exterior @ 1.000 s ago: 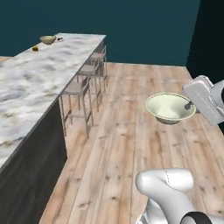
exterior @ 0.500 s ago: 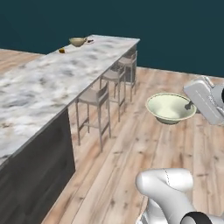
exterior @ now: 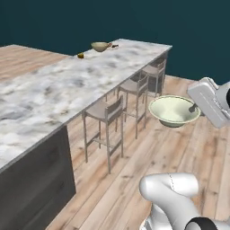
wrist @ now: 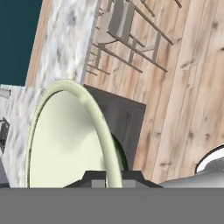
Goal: Take the smaller bowl and place it next to the appetizer plate on the dining counter , and place the larger bowl next to the plate with cooked food.
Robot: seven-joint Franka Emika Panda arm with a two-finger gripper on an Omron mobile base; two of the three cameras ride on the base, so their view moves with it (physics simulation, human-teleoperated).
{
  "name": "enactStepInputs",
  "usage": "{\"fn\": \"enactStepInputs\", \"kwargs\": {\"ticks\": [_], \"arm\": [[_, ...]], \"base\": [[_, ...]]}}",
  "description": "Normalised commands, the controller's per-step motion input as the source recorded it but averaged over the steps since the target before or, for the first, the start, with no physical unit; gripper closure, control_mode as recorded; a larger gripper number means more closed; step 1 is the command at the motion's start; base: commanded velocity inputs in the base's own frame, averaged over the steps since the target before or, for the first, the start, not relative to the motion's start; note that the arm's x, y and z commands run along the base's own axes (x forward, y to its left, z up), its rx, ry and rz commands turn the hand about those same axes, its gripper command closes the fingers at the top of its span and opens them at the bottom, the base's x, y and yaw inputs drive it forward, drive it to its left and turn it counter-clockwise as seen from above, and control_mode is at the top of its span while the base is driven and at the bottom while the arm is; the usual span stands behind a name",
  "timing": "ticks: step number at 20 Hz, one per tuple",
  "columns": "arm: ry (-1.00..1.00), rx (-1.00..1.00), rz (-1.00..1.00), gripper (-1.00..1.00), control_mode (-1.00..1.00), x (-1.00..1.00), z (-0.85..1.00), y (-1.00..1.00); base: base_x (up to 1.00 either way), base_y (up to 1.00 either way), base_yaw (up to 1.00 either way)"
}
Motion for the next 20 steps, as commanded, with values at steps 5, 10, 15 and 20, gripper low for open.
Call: {"fn": "enactStepInputs", "kwargs": {"ticks": [5, 10, 15, 20], "arm": [[0.0, 0.0, 0.0, 1.0, 1.0, 0.0, 0.0, 0.0], [0.0, 0.0, 0.0, 1.0, 1.0, 0.0, 0.0, 0.0], [0.0, 0.0, 0.0, 1.0, 1.0, 0.0, 0.0, 0.0], [0.0, 0.0, 0.0, 1.0, 1.0, 0.0, 0.0, 0.0]], "base": [[0.96, -1.0, 0.19], [0.86, -1.0, 0.17], [0.86, -1.0, 0.17], [0.61, -1.0, 0.15]]}}
